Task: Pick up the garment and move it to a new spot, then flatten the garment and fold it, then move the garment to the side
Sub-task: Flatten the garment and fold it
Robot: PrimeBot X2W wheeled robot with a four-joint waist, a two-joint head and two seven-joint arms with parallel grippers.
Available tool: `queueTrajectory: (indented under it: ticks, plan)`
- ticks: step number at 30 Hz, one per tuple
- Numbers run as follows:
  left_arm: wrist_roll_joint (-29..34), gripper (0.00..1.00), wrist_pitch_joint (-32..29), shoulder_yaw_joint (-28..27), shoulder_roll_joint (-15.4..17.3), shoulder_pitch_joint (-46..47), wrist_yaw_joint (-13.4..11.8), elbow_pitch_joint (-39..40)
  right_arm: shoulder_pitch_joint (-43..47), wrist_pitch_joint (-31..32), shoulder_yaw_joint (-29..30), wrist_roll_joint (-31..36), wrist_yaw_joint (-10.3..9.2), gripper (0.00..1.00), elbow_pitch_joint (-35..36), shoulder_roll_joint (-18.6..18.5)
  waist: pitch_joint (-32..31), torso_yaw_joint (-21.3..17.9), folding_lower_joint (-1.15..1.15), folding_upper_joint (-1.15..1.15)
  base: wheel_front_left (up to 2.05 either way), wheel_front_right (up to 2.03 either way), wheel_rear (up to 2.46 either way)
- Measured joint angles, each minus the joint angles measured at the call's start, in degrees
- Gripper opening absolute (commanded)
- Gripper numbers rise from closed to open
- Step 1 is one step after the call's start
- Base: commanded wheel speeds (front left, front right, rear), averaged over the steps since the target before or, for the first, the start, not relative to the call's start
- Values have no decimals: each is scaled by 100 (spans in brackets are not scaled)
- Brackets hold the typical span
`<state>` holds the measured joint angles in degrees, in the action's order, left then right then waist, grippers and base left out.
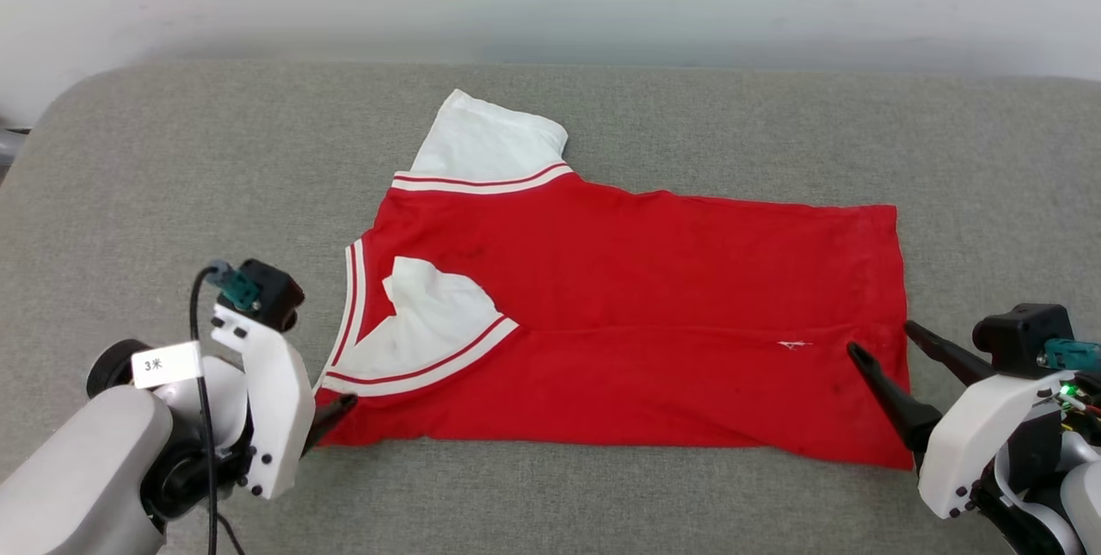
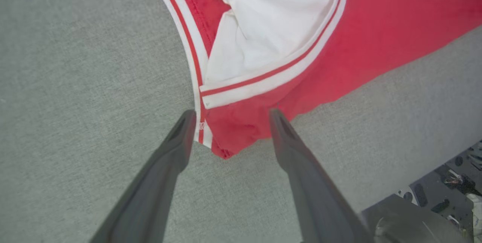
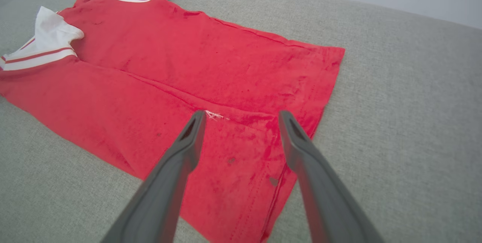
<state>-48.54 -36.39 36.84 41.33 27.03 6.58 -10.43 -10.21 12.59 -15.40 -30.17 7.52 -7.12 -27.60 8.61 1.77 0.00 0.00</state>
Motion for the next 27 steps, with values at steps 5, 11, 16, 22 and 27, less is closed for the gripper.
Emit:
queueTrajectory:
  ticks: [5,11,16,22,27]
  plan:
    - [-57,100,-227,51,59,-31,-59,-63,-15,9,-4,7,0,100,27,42,113,-98,0,0,0,0,0]
    - [-164,100,-350,101,-33,9,-59,-633,-170,-1,-45,42,-1,100,19,62,378,-255,0,0,0,0,0]
    - [-204,100,-352,152,-73,53,-18,-953,-257,-29,-100,42,-1,100,-8,73,493,-349,-1,0,0,0,0]
    - [-275,0,-172,202,-147,59,25,-1135,-263,16,-66,15,-1,100,27,-23,408,-365,-1,0,0,0,0]
    - [-323,0,5,252,-91,25,48,-961,-272,328,44,14,-1,100,283,-330,267,-309,0,0,0,0,0]
